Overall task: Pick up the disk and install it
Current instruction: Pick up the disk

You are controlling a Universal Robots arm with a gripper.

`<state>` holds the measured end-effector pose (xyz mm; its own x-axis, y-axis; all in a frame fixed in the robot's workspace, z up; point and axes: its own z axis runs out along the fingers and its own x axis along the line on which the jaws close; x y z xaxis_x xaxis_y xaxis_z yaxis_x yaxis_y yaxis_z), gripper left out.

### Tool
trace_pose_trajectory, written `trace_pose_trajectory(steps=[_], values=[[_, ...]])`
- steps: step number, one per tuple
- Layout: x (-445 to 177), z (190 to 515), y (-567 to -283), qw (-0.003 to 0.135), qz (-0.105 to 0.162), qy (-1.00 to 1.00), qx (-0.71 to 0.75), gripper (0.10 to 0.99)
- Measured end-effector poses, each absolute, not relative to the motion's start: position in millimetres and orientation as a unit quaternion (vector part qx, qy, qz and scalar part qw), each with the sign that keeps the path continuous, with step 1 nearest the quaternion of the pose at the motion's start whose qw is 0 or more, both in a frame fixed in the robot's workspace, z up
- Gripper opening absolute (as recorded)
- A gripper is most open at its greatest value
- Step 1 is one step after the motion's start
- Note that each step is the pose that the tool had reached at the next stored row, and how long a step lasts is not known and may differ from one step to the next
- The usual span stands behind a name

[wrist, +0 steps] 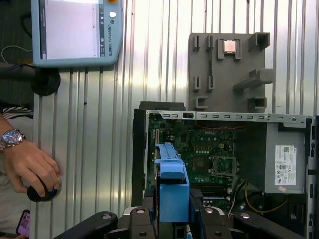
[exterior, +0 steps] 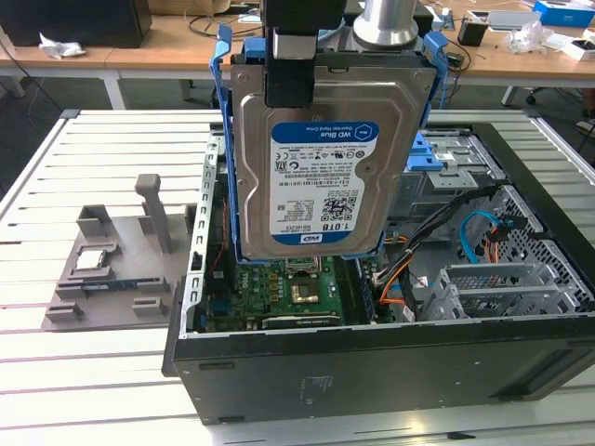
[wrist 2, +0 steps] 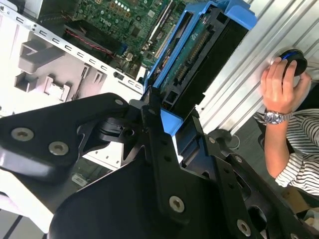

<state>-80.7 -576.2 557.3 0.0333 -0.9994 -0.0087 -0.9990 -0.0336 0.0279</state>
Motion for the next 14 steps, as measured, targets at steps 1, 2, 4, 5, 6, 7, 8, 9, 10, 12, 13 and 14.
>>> trace_pose_trajectory(steps=[1, 2, 4, 5, 6, 7, 8, 9, 10, 12, 13, 14], values=[[-80.7, 557.3, -577.2, 0.007, -0.013, -0.695, 0.719, 0.365], [-80.7, 557.3, -577.8, 0.007, -0.013, -0.695, 0.719, 0.365], [-80.6, 557.3, -580.6, 0.007, -0.013, -0.695, 0.719, 0.365], [-80.7, 557.3, -583.3, 0.003, -0.016, -0.695, 0.719, 0.365], [-80.7, 557.2, -583.4, -0.017, -0.036, -0.694, 0.719, 0.365], [-79.2, 557.2, -583.4, -0.023, -0.042, -0.694, 0.719, 0.365], [-77.6, 557.0, -583.4, -0.023, -0.042, -0.694, 0.718, 0.365], [-76.4, 556.7, -583.4, -0.023, -0.041, -0.694, 0.718, 0.365], [-74.9, 556.2, -583.3, -0.023, -0.041, -0.694, 0.718, 0.365], [-73.0, 554.8, -583.3, -0.023, -0.041, -0.694, 0.718, 0.365], [-72.2, 554.1, -583.3, -0.023, -0.041, -0.694, 0.718, 0.365], [-71.4, 553.0, -583.3, -0.023, -0.042, -0.694, 0.718, 0.365]])
